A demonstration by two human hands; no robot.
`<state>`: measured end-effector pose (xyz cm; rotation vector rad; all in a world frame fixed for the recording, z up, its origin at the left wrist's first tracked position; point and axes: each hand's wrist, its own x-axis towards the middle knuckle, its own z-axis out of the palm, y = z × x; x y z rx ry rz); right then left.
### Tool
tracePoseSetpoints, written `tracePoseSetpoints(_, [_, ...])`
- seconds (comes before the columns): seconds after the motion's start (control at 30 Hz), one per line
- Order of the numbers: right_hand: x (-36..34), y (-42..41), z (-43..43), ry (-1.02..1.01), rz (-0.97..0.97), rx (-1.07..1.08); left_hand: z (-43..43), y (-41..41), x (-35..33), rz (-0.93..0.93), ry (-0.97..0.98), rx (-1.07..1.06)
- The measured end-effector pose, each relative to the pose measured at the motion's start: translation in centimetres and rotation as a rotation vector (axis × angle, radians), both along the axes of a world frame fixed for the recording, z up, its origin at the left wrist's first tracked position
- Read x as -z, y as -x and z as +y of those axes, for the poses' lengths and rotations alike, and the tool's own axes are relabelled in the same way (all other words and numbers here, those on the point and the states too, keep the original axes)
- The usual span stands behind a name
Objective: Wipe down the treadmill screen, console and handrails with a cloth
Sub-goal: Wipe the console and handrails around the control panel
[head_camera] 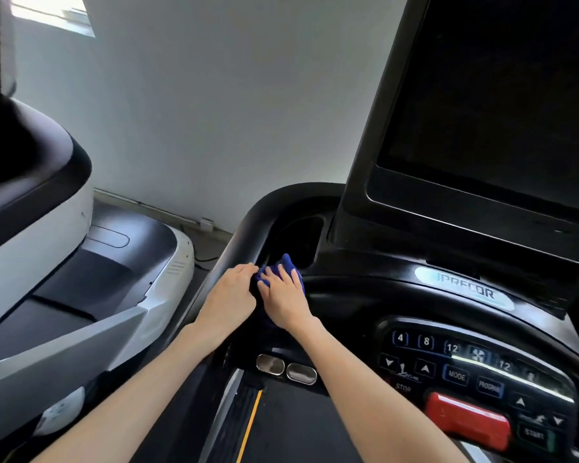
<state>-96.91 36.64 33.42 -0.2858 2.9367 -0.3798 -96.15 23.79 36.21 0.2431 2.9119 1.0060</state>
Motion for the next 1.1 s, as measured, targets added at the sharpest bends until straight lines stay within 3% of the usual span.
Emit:
tracePoseSetpoints(0.07, [-0.7, -0.7, -0.5, 0.104, 0.003, 0.023, -0.4, -0.8, -0.1, -0.019, 0.007, -0.009])
tracePoseSetpoints(0.17, [-2.7, -2.6, 0.0, 0.427, -0.055, 0.239, -0.7, -2.2, -0.8, -0.103, -0.002, 0.007])
tracePoseSetpoints(0.3, [-5.1, -6.1, 1.8, 0.785, -0.091, 0.427, 1.0, -5.2, -2.4, -0.258, -0.043, 0.223])
tracePoseSetpoints(0.43, [-5.6, -10.5, 4.0, 0.938, -0.078, 0.440, 3.6, -9.7, -4.2, -0.462, -0.390, 0.192])
tracePoseSetpoints(0.53, [-5.0, -14.6, 5.6, 1.005, -0.084, 0.406, 5.0, -13.8, -4.9, -0.510, -0.576, 0.183])
tracePoseSetpoints(0.67, [-4.0, -20.1, 7.5, 1.000, -0.112, 0.288, 6.4, -19.8, -4.9, -0.413, -0.440, 0.198])
tracePoseSetpoints(0.83, [-3.7, -27.7, 9.7, 1.078, -0.125, 0.248, 6.8, -27.4, -5.6, -0.405, -0.587, 0.087])
tracePoseSetpoints(0.93, [-3.3, -31.7, 9.7, 1.057, -0.274, 0.231, 5.9, -31.5, -5.2, -0.465, -0.660, 0.057])
tracePoseSetpoints(1.1, [-0.8, -37.0, 10.1, 1.047, -0.490, 0.122, 5.0, -35.8, -3.0, -0.406, -0.557, -0.067])
